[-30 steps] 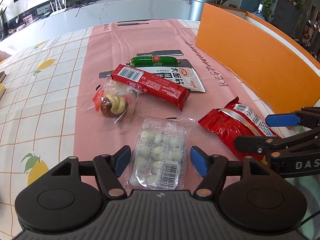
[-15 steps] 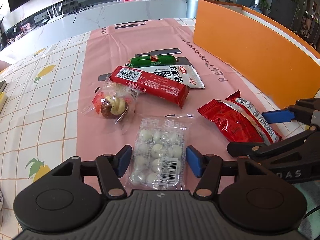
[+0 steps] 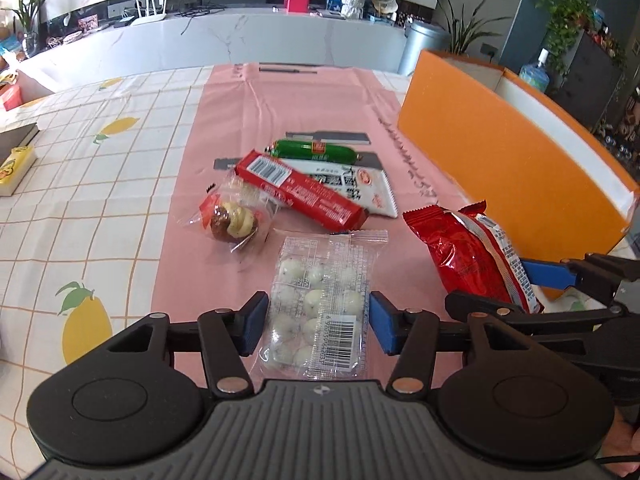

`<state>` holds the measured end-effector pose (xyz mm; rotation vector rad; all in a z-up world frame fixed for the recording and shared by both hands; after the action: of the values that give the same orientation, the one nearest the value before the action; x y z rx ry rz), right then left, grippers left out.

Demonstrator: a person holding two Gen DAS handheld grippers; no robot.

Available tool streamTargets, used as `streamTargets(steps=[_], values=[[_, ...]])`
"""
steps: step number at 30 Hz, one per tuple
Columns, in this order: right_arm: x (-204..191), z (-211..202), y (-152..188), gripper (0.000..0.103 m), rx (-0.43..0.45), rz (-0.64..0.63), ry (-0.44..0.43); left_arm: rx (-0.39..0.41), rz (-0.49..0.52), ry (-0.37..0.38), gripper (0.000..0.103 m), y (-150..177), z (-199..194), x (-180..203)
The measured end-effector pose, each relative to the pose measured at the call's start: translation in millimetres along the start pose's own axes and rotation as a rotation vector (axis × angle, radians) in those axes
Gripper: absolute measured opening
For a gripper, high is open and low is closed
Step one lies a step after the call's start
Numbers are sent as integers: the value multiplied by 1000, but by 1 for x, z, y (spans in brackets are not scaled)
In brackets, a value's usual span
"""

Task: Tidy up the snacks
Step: 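Grasp the clear quail-egg tray with the left tool while the right tool grasps the red chip bag, then carry the tray and chip bag over the orange box and open both tools to drop them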

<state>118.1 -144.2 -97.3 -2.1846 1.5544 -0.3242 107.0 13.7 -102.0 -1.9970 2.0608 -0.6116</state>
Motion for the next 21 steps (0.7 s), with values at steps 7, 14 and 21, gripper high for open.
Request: streamTargets(steps=[7, 14, 21], values=[[12, -59, -14, 68, 99, -23, 15, 54, -3, 17, 62, -17, -43, 28], [45, -120, -36, 68, 177, -84, 88, 116, 64, 60, 62, -48, -78, 76], [100, -147, -51, 68, 145, -92, 145, 128, 169, 108, 62, -85, -82, 132]])
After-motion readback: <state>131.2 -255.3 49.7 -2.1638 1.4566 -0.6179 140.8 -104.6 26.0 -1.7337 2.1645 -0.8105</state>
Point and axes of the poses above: each gripper's, at about its wrist camera, not at the fingertips, and z roughly the way its jaws point, x to its right, y to its underside, the point moved 6 cm from there along z, roughly the way its jaws point, and after that the axes turned 13 degrees about -x, right-handed, at the moved point
